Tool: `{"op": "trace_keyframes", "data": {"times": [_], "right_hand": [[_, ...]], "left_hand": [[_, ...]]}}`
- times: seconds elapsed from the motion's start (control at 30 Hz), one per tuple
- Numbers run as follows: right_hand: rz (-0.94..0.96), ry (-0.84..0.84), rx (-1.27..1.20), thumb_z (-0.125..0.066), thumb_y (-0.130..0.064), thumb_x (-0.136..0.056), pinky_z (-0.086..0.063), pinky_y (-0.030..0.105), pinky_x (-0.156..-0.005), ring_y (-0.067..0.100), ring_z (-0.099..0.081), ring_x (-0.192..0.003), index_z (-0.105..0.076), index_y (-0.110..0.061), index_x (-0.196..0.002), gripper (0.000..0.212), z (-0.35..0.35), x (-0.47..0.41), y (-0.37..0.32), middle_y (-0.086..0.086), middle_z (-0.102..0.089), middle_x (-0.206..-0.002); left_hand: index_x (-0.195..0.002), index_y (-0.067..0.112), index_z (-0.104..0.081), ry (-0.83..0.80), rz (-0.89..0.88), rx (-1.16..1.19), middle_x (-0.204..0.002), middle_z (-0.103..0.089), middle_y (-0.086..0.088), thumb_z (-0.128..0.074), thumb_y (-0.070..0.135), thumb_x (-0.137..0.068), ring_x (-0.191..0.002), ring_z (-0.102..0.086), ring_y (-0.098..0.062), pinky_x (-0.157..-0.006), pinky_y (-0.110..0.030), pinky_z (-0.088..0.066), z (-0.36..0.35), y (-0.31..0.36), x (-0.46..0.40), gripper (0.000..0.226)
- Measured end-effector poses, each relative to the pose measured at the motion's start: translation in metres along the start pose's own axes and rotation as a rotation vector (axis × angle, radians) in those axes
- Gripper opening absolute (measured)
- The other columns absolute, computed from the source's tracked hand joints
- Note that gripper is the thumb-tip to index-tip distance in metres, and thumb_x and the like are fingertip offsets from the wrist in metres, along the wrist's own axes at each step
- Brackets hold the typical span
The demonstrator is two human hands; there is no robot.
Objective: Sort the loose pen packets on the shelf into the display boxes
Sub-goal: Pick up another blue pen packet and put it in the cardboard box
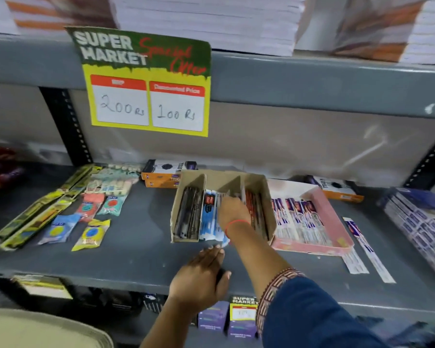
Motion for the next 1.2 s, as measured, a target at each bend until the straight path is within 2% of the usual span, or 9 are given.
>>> {"op": "trace_keyframes", "data": {"times": [0.2, 0.47, 0.67, 0.83, 0.9, 1.0, 1.1, 1.17, 1.2], "right_hand": [[-0.062, -0.047, 0.145, -0.043, 0.001, -0.093, -0.051, 0.036, -0.093, 0.031, -0.060, -0.116, -0.057, 0.000, -0.120, 0.031, -0.018, -0.004, 0.013, 0.018, -0.060, -0.126], [0.006, 0.011, 0.262, -0.039, 0.002, -0.094, -0.053, 0.039, -0.090, 0.031, -0.062, -0.113, -0.057, 0.000, -0.121, 0.033, -0.013, 0.001, 0.004, 0.019, -0.059, -0.126], [0.122, 0.149, 0.262, -0.042, 0.007, -0.089, -0.054, 0.041, -0.085, 0.035, -0.061, -0.109, -0.060, 0.001, -0.117, 0.034, 0.016, 0.022, -0.002, 0.022, -0.049, -0.132], [0.191, 0.324, 0.072, -0.043, 0.002, -0.085, -0.051, 0.036, -0.084, 0.034, -0.060, -0.103, -0.063, -0.002, -0.113, 0.034, 0.054, 0.039, 0.029, 0.019, -0.053, -0.124], [0.188, 0.399, -0.058, -0.044, 0.004, -0.083, -0.050, 0.034, -0.082, 0.036, -0.062, -0.096, -0.068, -0.002, -0.106, 0.034, 0.073, 0.045, 0.054, 0.020, -0.059, -0.114], [0.087, 0.571, -0.150, -0.048, 0.008, -0.082, -0.046, 0.034, -0.087, 0.036, -0.062, -0.096, -0.071, 0.000, -0.101, 0.031, 0.101, 0.055, 0.108, 0.022, -0.064, -0.106], [-0.123, 0.764, -0.254, -0.048, 0.008, -0.084, -0.040, 0.036, -0.088, 0.039, -0.058, -0.096, -0.070, 0.003, -0.099, 0.028, 0.127, 0.068, 0.176, 0.028, -0.064, -0.104], [-0.277, 0.797, -0.303, -0.046, 0.009, -0.083, -0.039, 0.042, -0.086, 0.043, -0.056, -0.095, -0.068, 0.006, -0.097, 0.026, 0.138, 0.075, 0.217, 0.033, -0.061, -0.102], [-0.338, 0.764, -0.295, -0.045, 0.009, -0.083, -0.040, 0.042, -0.086, 0.043, -0.056, -0.096, -0.067, 0.006, -0.098, 0.027, 0.139, 0.075, 0.234, 0.033, -0.060, -0.104]], "left_hand": [[-0.103, 0.008, -0.069, -0.058, 0.015, 0.032, -0.103, -0.072, -0.007, -0.049, 0.040, -0.076, -0.091, -0.069, -0.020, -0.072, -0.029, -0.056, -0.006, -0.002, -0.001, 0.047], [-0.105, 0.005, -0.068, -0.108, 0.035, 0.071, -0.105, -0.071, -0.011, -0.061, 0.035, -0.072, -0.094, -0.068, -0.023, -0.075, -0.032, -0.055, -0.009, -0.003, 0.001, 0.045], [-0.097, 0.010, -0.072, -0.124, 0.009, 0.029, -0.098, -0.074, -0.003, -0.084, 0.037, -0.056, -0.087, -0.070, -0.016, -0.063, -0.024, -0.055, -0.002, 0.004, -0.001, 0.050], [-0.098, 0.007, -0.071, -0.126, 0.057, 0.029, -0.100, -0.073, -0.007, -0.080, 0.026, -0.063, -0.089, -0.070, -0.019, -0.064, -0.030, -0.057, -0.004, 0.006, -0.002, 0.041], [-0.094, 0.005, -0.072, -0.130, 0.034, -0.002, -0.095, -0.074, -0.008, -0.086, 0.023, -0.055, -0.085, -0.070, -0.019, -0.064, -0.032, -0.057, -0.007, 0.015, -0.005, 0.044], [-0.090, 0.008, -0.074, -0.139, -0.053, -0.021, -0.091, -0.075, -0.004, -0.088, 0.028, -0.049, -0.084, -0.070, -0.015, -0.067, -0.029, -0.056, -0.011, 0.042, -0.012, 0.048], [-0.093, 0.010, -0.074, -0.168, -0.104, 0.013, -0.098, -0.074, -0.001, -0.085, 0.036, -0.055, -0.089, -0.069, -0.013, -0.074, -0.025, -0.054, -0.018, 0.073, -0.020, 0.048], [-0.118, 0.006, -0.061, -0.236, -0.101, 0.071, -0.126, -0.060, -0.006, -0.067, 0.037, -0.079, -0.115, -0.057, -0.017, -0.097, -0.027, -0.042, -0.029, 0.090, -0.025, 0.050], [-0.133, 0.005, -0.044, -0.296, -0.113, 0.105, -0.142, -0.043, -0.007, -0.049, 0.034, -0.092, -0.130, -0.041, -0.020, -0.108, -0.028, -0.027, -0.038, 0.098, -0.027, 0.051]]}}
Point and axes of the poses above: each hand's wrist, its own x-axis away from the middle knuckle, its own z-axis out of the back of the hand, y = z × x, the point moved 8 cm from there along -x, towards the middle knuckle
